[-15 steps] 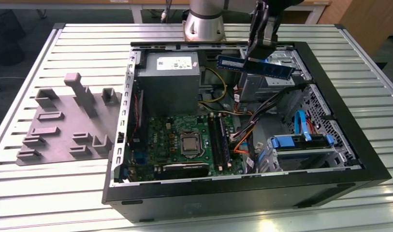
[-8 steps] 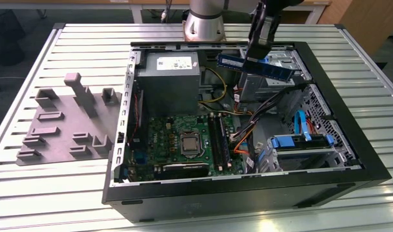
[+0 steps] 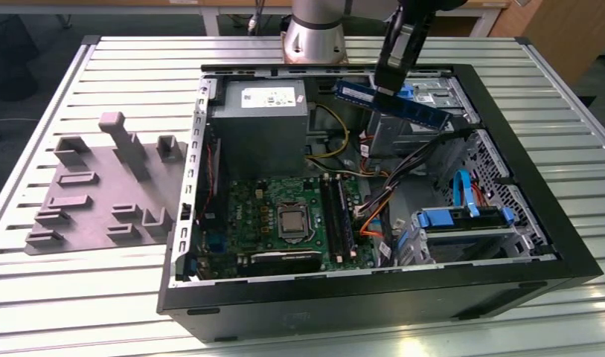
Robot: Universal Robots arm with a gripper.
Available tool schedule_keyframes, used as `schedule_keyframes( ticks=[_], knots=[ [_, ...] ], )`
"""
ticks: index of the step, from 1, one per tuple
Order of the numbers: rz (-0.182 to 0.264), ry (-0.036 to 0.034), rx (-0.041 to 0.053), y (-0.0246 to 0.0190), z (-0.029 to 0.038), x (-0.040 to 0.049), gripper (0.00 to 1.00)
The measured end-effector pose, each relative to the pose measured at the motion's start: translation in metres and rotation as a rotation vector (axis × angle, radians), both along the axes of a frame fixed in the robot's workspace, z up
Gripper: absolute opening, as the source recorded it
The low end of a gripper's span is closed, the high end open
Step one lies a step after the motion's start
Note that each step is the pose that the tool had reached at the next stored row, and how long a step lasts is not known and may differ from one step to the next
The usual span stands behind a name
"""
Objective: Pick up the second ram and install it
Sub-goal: 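Insert the second ram into the second slot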
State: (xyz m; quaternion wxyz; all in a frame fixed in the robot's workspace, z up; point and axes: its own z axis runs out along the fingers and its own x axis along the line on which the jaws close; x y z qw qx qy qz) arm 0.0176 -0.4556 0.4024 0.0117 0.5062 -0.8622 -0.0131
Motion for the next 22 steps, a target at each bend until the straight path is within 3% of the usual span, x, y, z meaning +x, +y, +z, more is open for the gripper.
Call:
schedule_keyframes(
  ticks=[3, 17, 22],
  knots=[
    [-0.023, -0.0001, 0.0, 0.0, -0.0001, -0.0018, 0.14],
    [-0.026, 0.0, 0.0, 0.0, -0.0001, -0.0018, 0.14],
    [-0.046, 0.0, 0.0, 0.0, -0.0001, -0.0019, 0.14]
  ],
)
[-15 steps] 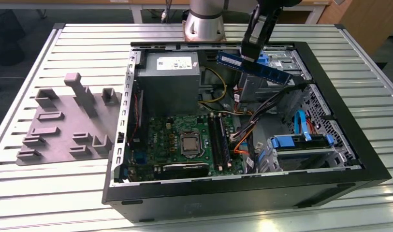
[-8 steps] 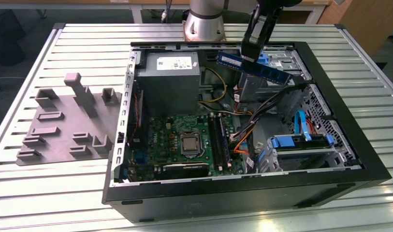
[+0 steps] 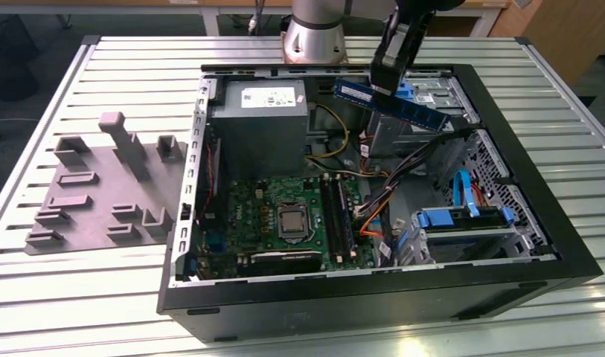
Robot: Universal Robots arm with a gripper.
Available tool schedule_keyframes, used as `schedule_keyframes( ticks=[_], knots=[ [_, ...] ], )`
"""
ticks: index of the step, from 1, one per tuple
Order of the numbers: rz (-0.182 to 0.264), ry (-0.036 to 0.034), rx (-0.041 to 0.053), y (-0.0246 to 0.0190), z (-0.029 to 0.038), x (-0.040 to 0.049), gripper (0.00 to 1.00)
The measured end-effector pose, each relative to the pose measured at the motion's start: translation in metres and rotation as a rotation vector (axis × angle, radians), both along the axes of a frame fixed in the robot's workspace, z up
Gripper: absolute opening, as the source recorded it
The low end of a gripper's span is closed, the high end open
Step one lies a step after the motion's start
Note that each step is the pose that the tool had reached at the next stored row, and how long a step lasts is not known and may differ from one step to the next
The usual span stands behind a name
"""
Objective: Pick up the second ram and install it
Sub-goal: 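Insert the second ram into the second slot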
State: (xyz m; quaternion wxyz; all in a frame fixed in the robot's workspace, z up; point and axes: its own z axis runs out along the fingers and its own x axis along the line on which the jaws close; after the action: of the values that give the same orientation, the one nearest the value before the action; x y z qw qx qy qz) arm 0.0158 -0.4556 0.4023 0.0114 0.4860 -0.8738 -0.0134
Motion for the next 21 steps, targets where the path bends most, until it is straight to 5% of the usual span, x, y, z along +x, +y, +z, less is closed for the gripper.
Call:
schedule_keyframes(
  ticks=[7, 21],
  knots=[
    [-0.048, 0.0, 0.0, 0.0, -0.0001, 0.0, 0.14],
    [-0.052, 0.0, 0.0, 0.0, -0.0001, 0.0, 0.14]
  ],
)
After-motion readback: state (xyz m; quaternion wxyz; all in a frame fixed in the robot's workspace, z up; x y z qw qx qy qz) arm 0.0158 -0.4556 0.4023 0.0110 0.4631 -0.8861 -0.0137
